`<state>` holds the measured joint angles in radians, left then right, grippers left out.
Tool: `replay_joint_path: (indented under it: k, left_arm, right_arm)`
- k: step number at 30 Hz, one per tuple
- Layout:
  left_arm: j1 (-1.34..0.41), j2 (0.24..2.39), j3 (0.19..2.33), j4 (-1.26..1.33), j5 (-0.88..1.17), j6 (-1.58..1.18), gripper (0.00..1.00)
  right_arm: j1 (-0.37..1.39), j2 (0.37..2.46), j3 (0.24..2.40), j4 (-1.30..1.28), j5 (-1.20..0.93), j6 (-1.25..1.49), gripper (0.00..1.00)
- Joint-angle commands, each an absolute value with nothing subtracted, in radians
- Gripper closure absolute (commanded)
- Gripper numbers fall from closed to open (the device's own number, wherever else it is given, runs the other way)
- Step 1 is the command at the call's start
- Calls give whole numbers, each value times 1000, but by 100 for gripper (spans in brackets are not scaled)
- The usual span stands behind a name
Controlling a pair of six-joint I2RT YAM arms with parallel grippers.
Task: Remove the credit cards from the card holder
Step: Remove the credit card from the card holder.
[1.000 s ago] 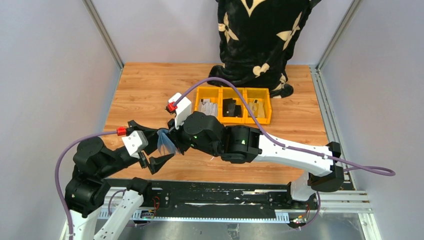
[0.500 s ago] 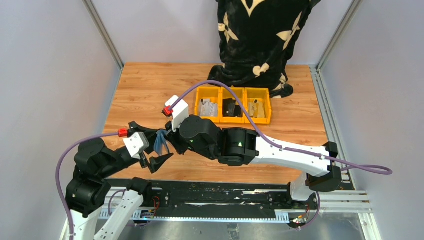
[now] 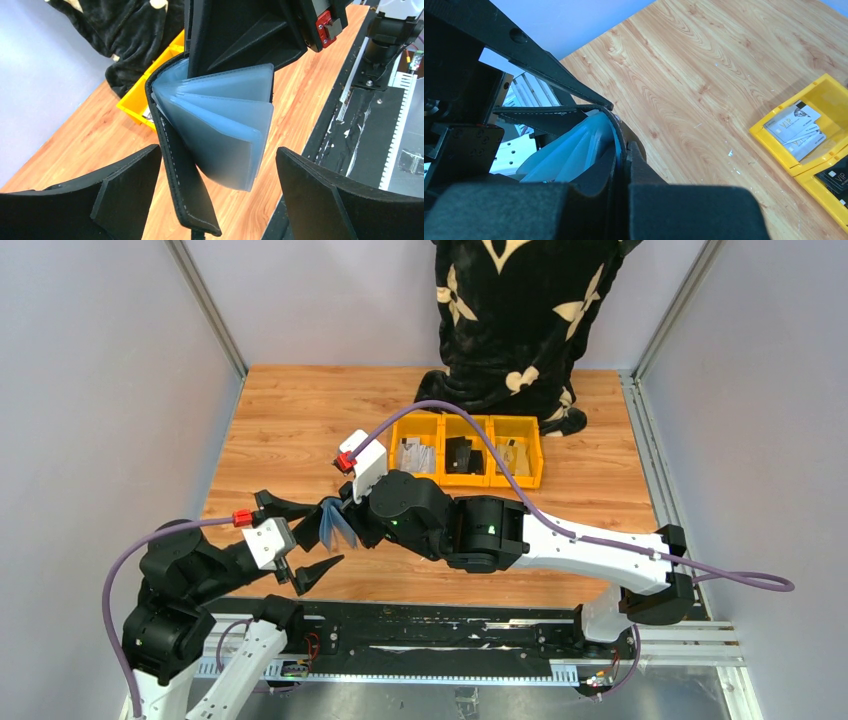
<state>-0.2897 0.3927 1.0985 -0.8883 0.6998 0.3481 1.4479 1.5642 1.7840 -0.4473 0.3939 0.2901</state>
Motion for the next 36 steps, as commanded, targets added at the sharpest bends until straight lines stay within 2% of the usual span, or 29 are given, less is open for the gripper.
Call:
replay_joint_path:
  k: [1, 8, 12, 18, 28, 36]
  left_arm:
    - [-290, 404, 1113, -874, 697, 333, 5]
    - [-290, 410, 1066, -830, 811, 220, 0]
    - [-290, 406, 1045, -823, 758, 250, 0]
    - [-290, 388, 1028, -782, 646, 269, 5]
    - [-290, 363, 1046, -818, 645, 372, 9]
    - [-290, 366, 1083, -896, 699, 432, 8]
  right_arm:
    - [1462, 1531, 1773, -425, 411, 285, 100]
    - [1462, 1563, 1807, -437, 428, 291, 100]
    - [1463, 1584, 1833, -451, 425, 291, 100]
    - [1462, 1586, 1832, -448, 429, 291, 100]
    - [1461, 1567, 1827, -453, 434, 282, 100]
    - [1462, 1556, 1818, -452, 414, 280, 100]
